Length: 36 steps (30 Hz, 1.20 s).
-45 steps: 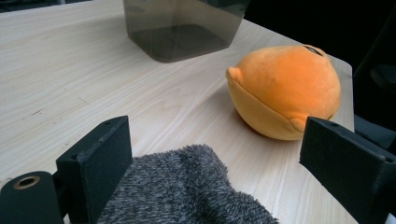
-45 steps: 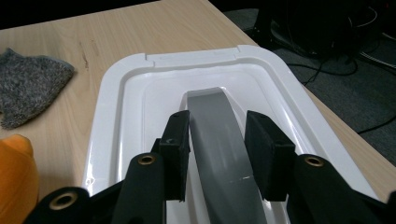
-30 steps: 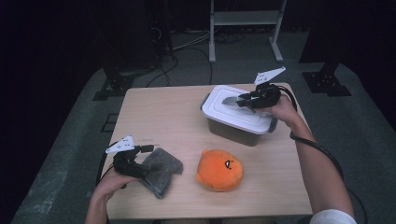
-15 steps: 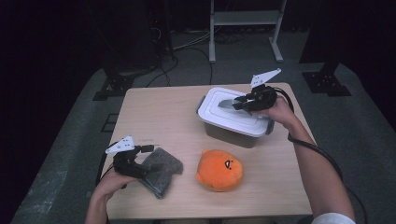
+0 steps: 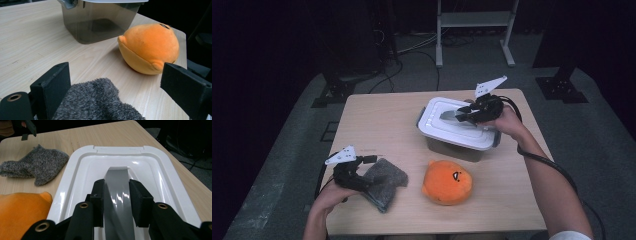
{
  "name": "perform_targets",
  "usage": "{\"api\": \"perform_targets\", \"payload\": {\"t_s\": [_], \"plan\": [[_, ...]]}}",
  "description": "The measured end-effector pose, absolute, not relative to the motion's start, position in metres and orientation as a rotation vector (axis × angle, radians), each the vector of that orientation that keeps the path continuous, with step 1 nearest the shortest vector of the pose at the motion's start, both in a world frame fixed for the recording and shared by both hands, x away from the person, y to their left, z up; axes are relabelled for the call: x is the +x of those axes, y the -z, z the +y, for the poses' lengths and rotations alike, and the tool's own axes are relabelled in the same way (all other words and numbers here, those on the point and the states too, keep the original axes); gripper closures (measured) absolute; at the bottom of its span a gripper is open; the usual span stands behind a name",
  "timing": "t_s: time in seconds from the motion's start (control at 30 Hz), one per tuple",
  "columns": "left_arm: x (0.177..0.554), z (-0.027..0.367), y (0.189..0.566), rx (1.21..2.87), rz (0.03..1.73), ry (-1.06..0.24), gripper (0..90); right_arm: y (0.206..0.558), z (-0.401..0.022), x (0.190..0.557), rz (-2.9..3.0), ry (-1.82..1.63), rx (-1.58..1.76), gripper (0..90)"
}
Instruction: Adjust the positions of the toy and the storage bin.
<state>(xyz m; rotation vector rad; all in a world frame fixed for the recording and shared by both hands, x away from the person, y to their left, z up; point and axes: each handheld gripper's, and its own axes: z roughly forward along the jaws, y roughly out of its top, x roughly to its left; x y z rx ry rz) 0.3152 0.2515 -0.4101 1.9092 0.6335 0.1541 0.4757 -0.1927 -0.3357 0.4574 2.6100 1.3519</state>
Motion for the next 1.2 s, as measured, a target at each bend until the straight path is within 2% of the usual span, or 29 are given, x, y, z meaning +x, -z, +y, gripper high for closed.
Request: {"api": "perform_targets", "payload": {"t_s": [0.7,1.2], "plan": [[0.316,0.254,0.411,1.906,0.642,-0.157,8.3,0.314,-0.209,0.466,2.562,-1.368,0.465,66.0],[0.317,0.252,0.413,1.917,0.643,-0.162,7.5,0.286,-0.247,0.435,2.518,-1.382,0.461,66.0]]}}
